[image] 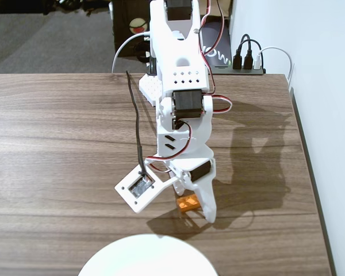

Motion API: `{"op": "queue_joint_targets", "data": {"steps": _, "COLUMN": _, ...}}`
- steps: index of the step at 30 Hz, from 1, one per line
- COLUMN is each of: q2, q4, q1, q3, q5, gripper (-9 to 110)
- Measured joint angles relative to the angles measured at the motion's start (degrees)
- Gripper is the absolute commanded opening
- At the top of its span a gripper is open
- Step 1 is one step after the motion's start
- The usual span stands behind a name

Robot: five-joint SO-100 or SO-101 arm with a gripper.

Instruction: Grasp a lego block and put it on the plate.

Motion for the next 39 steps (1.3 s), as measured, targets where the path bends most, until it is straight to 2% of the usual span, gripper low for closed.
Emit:
{"op": "queue_joint_targets", "data": {"steps": 4, "q2": 0.00, "q4": 0.00, "q1": -0.53, "q3": 0.00, "q5": 0.00, "gripper": 27}}
{"op": "queue_joint_targets", "data": {"steps": 12, "q2": 0.00, "q4": 0.00, "q1": -0.62, "q3": -0.18, "q5": 0.00, "gripper": 24}}
{"op": "queue_joint_targets", "data": {"steps": 21, "q2": 0.00, "q4": 0.00, "q1": -0.62, "q3": -0.18, "q5": 0.00, "gripper": 8}}
{"op": "queue_joint_targets", "data": {"steps": 33, "q2": 0.00, "q4": 0.00, "q1": -0.79, "q3": -0.26, "q5": -1.05, "gripper": 8}}
{"op": "queue_joint_targets", "data": {"steps": 39, "q2": 1.85, "q4": 1.85, "q1": -0.62, "q3": -0.26, "q5": -10.55, "gripper": 8}}
